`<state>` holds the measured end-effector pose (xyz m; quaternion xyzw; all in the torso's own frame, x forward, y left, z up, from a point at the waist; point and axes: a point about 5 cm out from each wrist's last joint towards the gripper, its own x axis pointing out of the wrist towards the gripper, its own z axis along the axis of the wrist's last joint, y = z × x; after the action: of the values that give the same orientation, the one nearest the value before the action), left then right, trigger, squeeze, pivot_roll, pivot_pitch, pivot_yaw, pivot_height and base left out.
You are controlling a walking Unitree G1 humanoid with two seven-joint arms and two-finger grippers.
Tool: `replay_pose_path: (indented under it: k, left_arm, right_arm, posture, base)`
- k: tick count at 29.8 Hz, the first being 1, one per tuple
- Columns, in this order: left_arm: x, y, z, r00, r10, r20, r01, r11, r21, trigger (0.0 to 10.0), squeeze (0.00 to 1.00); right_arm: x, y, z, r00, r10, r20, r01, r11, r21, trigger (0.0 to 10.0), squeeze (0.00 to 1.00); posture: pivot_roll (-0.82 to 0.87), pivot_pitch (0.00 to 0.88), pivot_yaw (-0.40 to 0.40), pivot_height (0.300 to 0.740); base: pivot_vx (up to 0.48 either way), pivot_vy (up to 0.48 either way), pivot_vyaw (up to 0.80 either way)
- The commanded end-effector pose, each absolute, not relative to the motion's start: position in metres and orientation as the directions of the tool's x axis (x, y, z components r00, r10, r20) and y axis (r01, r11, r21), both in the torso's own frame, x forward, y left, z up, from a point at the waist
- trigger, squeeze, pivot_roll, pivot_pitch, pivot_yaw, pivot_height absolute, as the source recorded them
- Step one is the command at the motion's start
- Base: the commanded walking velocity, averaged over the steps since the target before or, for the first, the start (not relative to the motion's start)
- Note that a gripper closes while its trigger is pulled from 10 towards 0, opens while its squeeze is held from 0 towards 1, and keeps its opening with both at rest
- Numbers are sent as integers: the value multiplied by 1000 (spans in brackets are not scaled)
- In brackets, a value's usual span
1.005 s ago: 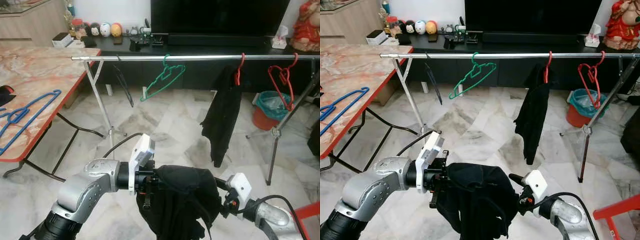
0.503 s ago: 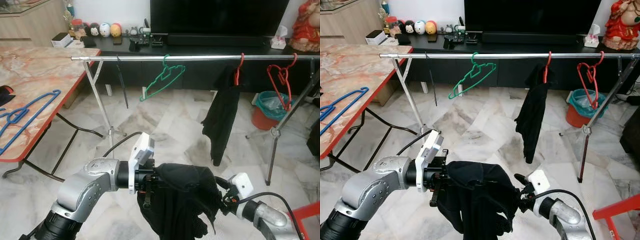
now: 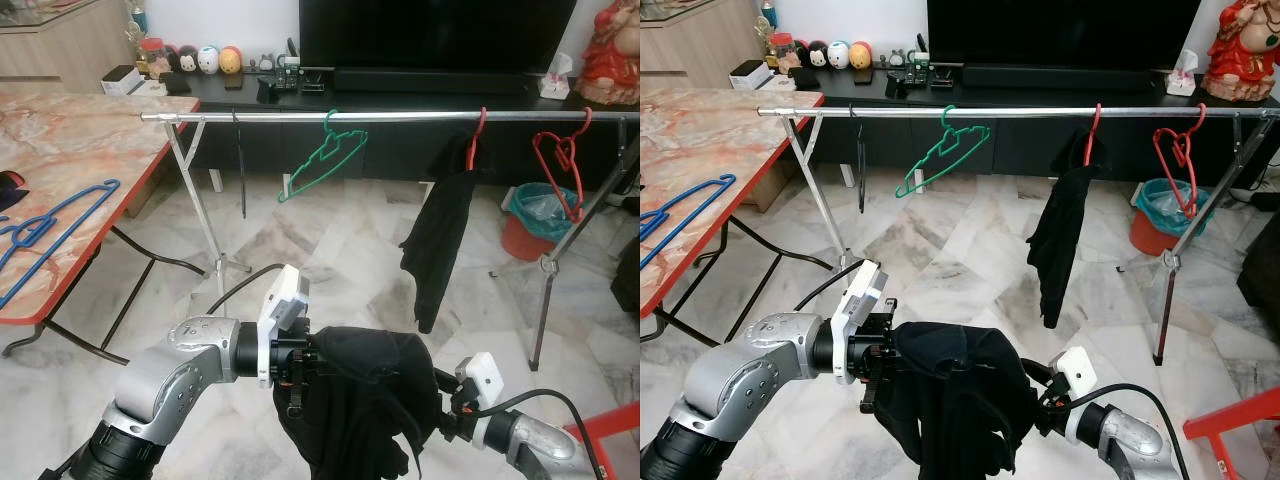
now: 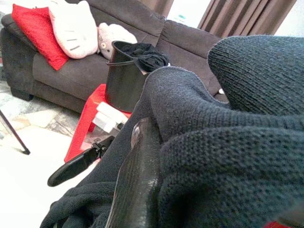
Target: Hang hanger
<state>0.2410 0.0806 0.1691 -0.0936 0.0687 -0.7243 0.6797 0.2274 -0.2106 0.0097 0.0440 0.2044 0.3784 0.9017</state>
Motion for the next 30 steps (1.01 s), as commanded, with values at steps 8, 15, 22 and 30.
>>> replay_pose_path:
  k: [8, 15, 22, 30]
  left_arm:
    - [240, 79, 182, -79, -994, 73, 980, -91, -176, 10000, 0]
    - [241, 79, 180, -72, -995, 70, 980, -84, -181, 10000, 0]
    - [242, 80, 180, -64, -996, 69, 981, -76, -181, 10000, 0]
    - [242, 80, 180, -63, -996, 69, 981, -75, -179, 10000, 0]
  right_arm:
    - [228, -215, 10, 645, 690, -328, -644, 722, 254, 0, 0]
    - [228, -218, 10, 644, 686, -338, -642, 725, 249, 0, 0]
    - [227, -216, 10, 640, 692, -334, -643, 720, 260, 0, 0]
    - [227, -216, 10, 638, 696, -330, -644, 717, 267, 0, 0]
  posture:
    - [43, 0, -17, 740]
    - [43, 0, -19, 740]
    - [43, 0, -17, 740]
    - [42, 0, -16, 740]
  base:
    - [0, 0, 0]
    - [0, 0, 0]
    - [0, 0, 0]
    - [0, 0, 0]
